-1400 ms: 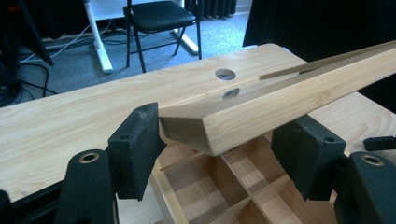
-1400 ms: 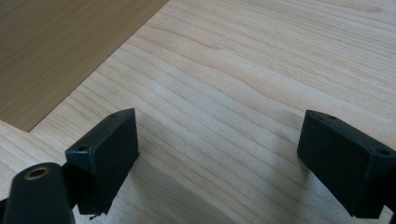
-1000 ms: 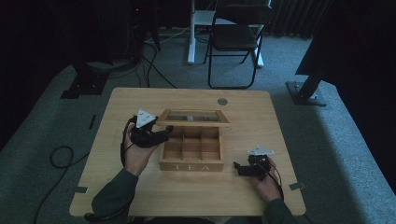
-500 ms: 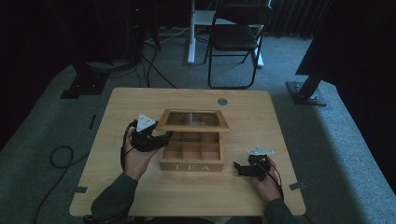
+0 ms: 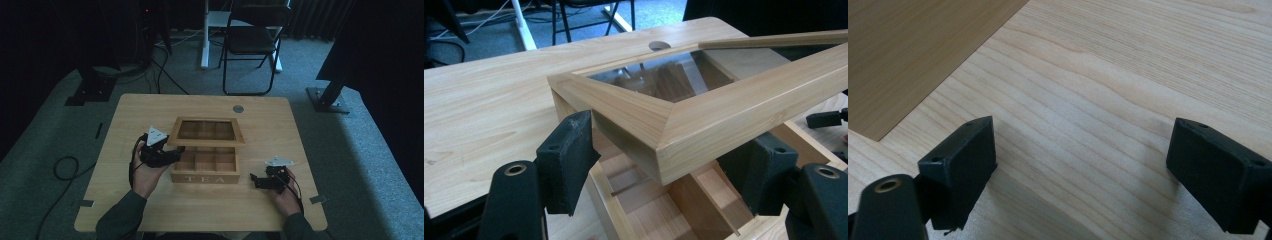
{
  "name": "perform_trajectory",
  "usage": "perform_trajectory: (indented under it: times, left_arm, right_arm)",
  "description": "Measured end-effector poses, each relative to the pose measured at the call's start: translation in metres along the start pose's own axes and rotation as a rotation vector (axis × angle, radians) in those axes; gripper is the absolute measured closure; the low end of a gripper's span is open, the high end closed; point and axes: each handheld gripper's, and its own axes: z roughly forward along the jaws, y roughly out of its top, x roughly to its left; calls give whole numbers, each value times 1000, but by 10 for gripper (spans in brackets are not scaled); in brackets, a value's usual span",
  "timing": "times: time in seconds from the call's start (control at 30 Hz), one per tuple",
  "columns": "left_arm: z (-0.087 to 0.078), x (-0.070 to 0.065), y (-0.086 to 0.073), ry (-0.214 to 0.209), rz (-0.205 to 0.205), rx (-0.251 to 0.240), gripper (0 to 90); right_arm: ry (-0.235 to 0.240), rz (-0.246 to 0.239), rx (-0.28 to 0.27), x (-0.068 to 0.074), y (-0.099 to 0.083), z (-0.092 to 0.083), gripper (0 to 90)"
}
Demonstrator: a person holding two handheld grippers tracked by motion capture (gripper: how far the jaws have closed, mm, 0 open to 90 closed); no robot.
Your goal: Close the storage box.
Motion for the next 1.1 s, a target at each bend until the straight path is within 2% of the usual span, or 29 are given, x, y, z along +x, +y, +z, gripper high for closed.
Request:
perform_trajectory:
  times: [0.2, 0.4, 0.43, 0.63, 0.93, 1.03, 1.1]
  left_arm:
    - [0, 2, -11, -22, -17, 22, 314]
    - [1, 2, -20, -25, -20, 30, 307]
    - [1, 2, -26, -31, -18, 37, 307]
    - [1, 0, -39, -28, -21, 42, 305]
    - [4, -1, -69, -32, -41, 116, 297]
    - [4, -1, -78, -31, -36, 144, 293]
    - [2, -5, -83, -12, 2, 153, 293]
  right_arm:
    - [0, 0, 0, 0, 0, 0, 120]
    - [0, -1, 0, 0, 0, 0, 121]
    - [-1, -2, -1, 0, 0, 0, 121]
    - [0, 1, 0, 0, 0, 0, 121]
    - [0, -1, 0, 0, 0, 0, 121]
    - [0, -1, 0, 0, 0, 0, 121]
    - [0, -1, 0, 0, 0, 0, 121]
